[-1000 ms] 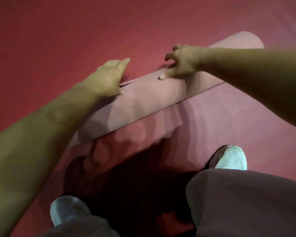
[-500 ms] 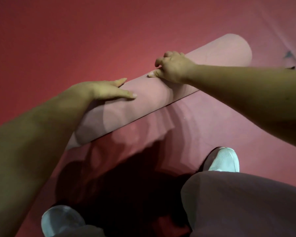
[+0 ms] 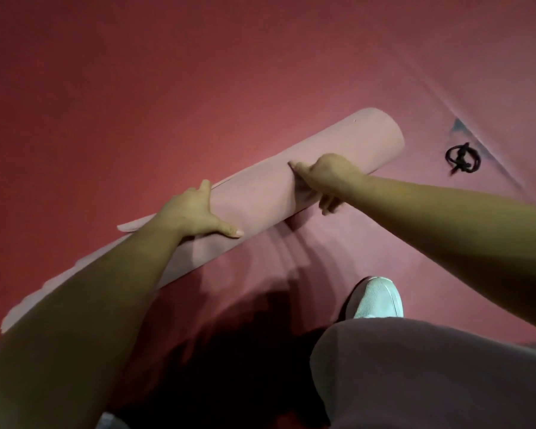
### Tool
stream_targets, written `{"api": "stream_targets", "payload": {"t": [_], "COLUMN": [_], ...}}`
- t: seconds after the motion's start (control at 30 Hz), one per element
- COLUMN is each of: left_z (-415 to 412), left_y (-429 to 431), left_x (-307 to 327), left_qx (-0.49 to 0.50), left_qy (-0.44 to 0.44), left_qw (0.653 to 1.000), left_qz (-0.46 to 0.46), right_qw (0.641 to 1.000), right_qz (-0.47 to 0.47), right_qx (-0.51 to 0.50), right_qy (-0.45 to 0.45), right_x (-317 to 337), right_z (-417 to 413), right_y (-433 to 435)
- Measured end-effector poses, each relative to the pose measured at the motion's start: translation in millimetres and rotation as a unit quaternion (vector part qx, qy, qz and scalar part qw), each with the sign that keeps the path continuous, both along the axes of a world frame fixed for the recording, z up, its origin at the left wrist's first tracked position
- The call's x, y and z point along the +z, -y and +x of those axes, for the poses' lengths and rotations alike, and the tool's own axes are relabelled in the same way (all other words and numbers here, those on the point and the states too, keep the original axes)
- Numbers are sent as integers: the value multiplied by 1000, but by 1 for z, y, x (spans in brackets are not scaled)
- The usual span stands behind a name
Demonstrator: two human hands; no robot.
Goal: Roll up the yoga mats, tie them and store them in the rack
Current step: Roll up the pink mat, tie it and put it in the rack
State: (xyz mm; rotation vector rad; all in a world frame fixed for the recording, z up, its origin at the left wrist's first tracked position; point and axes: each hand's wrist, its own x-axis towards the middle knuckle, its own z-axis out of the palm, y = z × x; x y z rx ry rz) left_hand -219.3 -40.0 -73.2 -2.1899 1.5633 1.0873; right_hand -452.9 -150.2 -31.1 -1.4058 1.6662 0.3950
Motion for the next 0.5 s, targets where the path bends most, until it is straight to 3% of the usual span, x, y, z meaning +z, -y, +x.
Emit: {"api": "stream_targets", "payload": {"t": [0.07, 0.13, 0.33, 0.5], "left_z": [0, -1, -11, -18], "left_y": [-2, -2, -14, -25], "left_x": [-1, -1, -5, 10], "left_qx": [3, 7, 1, 44], "left_qy": [3, 0, 46, 78], "left_qw": [1000, 1000, 999, 993], "left_qz": [-1, -1, -30, -81], "right_qw": [982, 956, 849, 863], "right_qz": [174, 246, 189, 128], "right_qx": [-80, -153, -420, -382], "right_qy": [6, 50, 258, 307], "right_x": [5, -7, -37, -21], "right_z": [-8, -14, -2, 11], "right_y": [-3, -7, -21, -11]}}
